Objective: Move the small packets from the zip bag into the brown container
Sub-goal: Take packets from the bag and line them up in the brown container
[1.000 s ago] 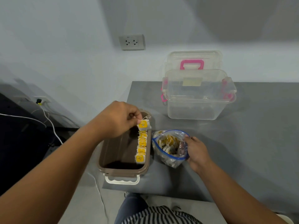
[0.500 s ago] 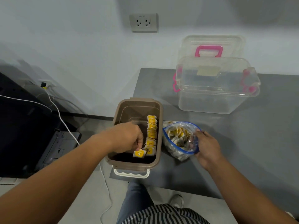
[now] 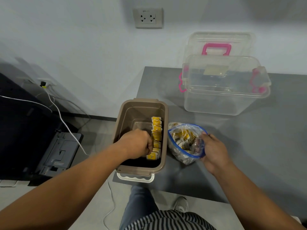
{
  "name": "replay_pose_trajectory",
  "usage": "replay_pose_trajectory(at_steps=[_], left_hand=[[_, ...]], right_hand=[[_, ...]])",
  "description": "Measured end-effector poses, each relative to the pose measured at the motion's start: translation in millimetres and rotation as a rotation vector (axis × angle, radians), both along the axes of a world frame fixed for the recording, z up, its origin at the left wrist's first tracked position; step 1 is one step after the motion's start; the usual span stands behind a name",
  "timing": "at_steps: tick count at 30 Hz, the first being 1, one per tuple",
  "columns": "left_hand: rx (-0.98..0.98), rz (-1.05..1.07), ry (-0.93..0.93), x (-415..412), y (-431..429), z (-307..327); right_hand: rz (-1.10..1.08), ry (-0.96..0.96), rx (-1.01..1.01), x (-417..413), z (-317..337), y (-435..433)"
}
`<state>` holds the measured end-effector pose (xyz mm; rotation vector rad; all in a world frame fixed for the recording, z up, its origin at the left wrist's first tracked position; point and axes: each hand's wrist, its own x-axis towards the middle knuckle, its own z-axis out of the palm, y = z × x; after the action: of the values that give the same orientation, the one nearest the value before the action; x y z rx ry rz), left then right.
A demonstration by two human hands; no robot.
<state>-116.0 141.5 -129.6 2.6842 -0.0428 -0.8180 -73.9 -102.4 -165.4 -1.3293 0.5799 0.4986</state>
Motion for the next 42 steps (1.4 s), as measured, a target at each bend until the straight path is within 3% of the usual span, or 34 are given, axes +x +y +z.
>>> replay_pose_trajectory(at_steps=[12,16,25,32,42], left_hand=[[0.022,0.066,0.048,0,-2,-1],[0.159,-0.038,0.149,3,-5,1],[0.239,-0.179,0.300,7,-30,-1],[0.181,-0.106,0.228,11,-29,-6],[0.096,0.046,0.310,12,-16,3]], right_hand=[[0.009,0.006,-0.010,-2,7,2],[0.011,0.001,-0.006,-3,7,1],[0.003,0.008,-0.004,-3,7,2],[-0.010,0.009,-0.006,-4,6,3],[-0.007,-0.001,-0.025,-4,4,1]])
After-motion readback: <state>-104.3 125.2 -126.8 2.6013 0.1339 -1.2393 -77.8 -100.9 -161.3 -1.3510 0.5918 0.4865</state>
